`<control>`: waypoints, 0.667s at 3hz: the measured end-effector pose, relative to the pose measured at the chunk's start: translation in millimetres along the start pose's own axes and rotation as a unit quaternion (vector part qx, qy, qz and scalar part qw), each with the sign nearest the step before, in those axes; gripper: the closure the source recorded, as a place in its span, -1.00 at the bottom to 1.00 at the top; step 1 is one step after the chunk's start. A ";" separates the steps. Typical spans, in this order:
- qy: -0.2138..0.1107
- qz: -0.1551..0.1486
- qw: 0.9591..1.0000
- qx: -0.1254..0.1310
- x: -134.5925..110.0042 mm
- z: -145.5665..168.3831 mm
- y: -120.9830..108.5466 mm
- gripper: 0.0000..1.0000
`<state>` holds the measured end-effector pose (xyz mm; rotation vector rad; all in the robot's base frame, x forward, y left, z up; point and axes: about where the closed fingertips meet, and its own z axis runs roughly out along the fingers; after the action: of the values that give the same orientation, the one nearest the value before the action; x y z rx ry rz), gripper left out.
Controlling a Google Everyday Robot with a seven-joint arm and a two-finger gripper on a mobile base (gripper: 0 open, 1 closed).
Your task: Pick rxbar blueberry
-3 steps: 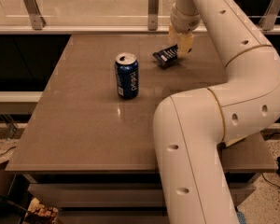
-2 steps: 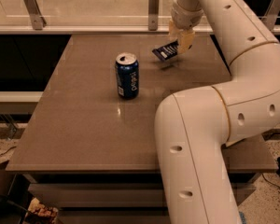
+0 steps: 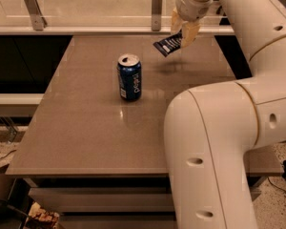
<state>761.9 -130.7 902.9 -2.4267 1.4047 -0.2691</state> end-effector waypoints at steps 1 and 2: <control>-0.009 -0.019 0.999 0.028 -6.1 -18.8 3.8 1.00; -0.013 -0.040 0.998 0.053 -15.4 -32.3 12.1 1.00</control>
Offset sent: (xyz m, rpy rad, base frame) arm -0.0790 0.0087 0.0266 0.0702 -0.1677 0.1330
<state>734.2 -128.8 928.5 -2.3936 1.2523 -0.3208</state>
